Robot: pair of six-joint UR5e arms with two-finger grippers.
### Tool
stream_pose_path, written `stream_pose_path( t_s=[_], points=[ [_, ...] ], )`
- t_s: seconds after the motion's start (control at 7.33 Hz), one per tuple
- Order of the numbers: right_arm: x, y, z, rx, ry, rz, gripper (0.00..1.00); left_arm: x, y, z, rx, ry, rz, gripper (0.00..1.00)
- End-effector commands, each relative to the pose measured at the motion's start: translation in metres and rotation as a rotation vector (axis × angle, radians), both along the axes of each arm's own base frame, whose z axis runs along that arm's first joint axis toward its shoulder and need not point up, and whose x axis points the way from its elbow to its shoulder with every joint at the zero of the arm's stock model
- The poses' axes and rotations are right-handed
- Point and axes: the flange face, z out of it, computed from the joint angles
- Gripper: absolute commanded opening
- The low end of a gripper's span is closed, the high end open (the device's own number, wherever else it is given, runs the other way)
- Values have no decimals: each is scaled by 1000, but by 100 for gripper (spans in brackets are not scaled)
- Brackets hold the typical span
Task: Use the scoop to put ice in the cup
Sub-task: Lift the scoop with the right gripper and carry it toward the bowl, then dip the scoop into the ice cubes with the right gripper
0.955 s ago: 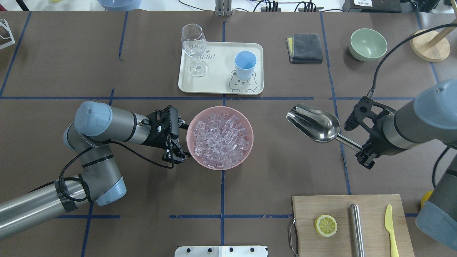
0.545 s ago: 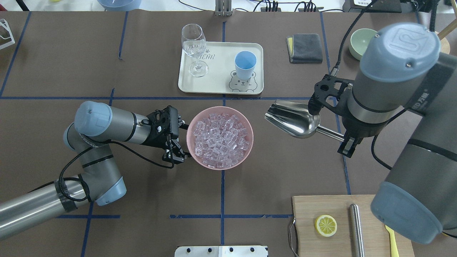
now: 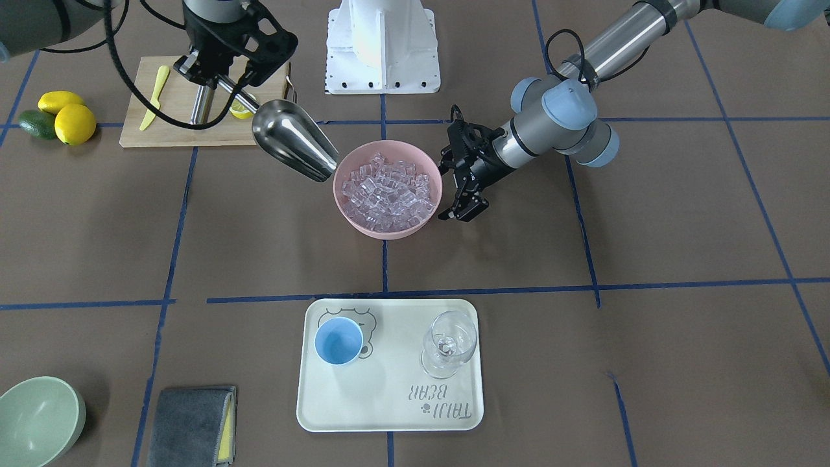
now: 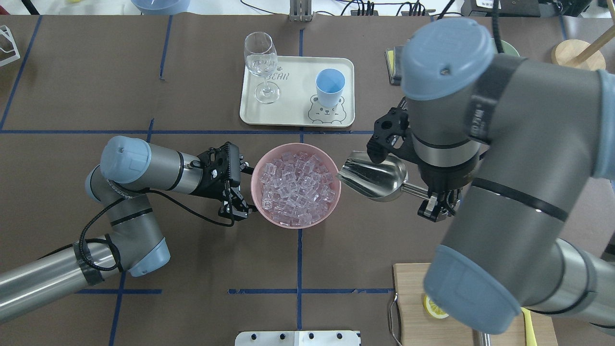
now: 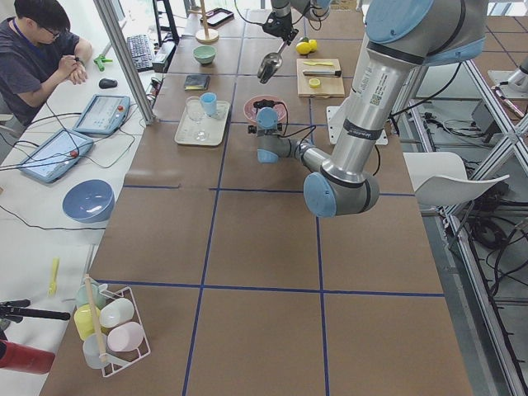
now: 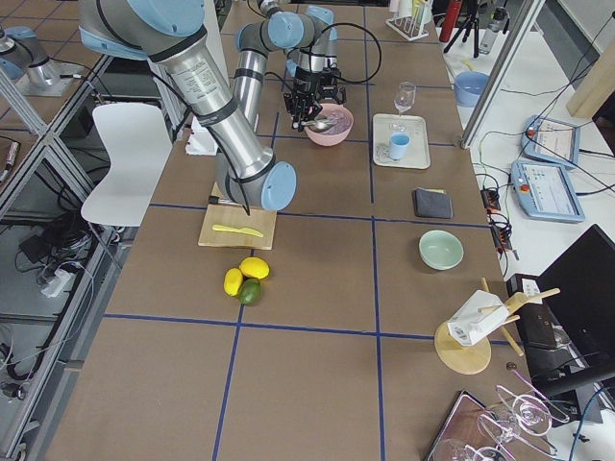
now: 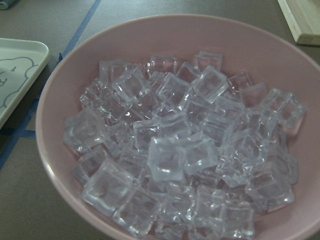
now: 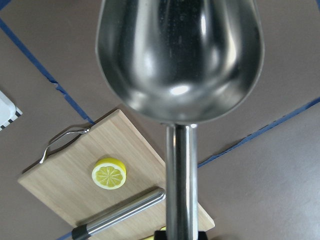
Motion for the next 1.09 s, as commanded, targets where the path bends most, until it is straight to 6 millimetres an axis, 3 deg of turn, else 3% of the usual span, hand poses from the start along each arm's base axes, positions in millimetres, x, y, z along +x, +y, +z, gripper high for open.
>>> stream_pose_path(
  t_s=[0.0, 0.27, 0.55, 0.95],
  points=[
    [-44, 4, -29, -47, 113, -54, 0, 0, 0, 1, -1, -1, 0, 100],
    [-80, 6, -47, -53, 181, -81, 0, 1, -1, 3, -3, -5, 0, 100],
    [-107, -10, -61, -85, 237, -81, 0, 2, 0, 3, -3, -5, 1, 100],
    [-100, -11, -62, -90, 325, -83, 0, 2, 0, 2, 1, 2, 1, 100]
  ],
)
